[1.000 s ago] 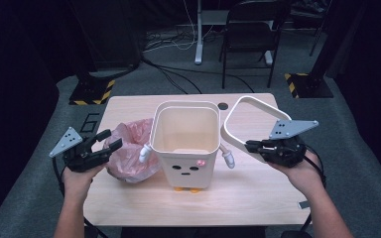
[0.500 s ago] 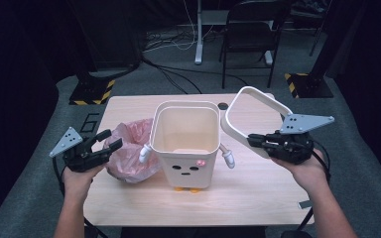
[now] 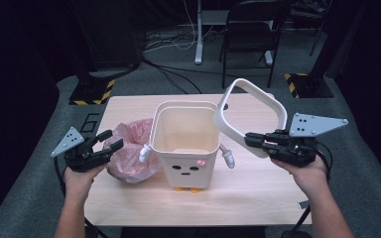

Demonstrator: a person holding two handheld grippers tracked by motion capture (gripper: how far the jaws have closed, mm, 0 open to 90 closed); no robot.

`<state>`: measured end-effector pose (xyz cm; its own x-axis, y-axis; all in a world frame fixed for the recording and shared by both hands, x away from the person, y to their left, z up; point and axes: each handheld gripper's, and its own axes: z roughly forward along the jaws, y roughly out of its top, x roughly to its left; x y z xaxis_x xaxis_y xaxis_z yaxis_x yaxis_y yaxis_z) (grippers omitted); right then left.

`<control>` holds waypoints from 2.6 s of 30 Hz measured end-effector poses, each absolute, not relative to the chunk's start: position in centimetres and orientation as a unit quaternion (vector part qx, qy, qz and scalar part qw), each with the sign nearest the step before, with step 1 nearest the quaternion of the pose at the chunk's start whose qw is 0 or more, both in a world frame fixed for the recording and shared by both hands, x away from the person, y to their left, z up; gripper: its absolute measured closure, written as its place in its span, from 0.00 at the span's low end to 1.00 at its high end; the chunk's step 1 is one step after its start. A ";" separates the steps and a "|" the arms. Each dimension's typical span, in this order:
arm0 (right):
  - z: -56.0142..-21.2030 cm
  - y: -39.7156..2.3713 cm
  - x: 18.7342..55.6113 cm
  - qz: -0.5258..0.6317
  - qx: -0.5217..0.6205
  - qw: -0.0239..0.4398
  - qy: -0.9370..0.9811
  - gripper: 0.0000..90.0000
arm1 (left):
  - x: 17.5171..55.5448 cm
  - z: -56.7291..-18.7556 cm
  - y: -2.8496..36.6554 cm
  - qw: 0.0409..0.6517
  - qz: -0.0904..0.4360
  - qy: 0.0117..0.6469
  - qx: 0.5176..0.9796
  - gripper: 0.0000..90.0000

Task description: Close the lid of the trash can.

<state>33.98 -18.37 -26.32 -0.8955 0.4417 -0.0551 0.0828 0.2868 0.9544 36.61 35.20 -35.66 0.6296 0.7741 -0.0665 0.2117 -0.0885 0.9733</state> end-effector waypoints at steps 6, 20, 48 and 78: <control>-26.0 -17.4 33.7 0.588 0.133 0.150 0.784 0.94 | 36.5 -35.6 35.3 0.576 0.246 0.354 0.695 0.44; -25.4 -14.2 33.9 0.588 0.073 0.136 0.794 0.94 | 36.2 -35.6 35.7 0.575 0.248 0.358 0.692 0.44; -24.7 -8.5 34.9 0.587 0.008 0.103 0.803 0.94 | 34.7 -35.6 36.8 0.572 0.260 0.370 0.685 0.44; -23.8 -5.3 35.8 0.553 -0.030 0.106 0.826 1.00 | 33.3 -35.8 38.0 0.563 0.271 0.387 0.678 0.44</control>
<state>35.81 -5.34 -23.75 -0.9760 0.0678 -0.2072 -0.1658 0.3859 0.9075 33.32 38.00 -35.78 0.5532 0.8302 -0.0690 0.2200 -0.0657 0.9733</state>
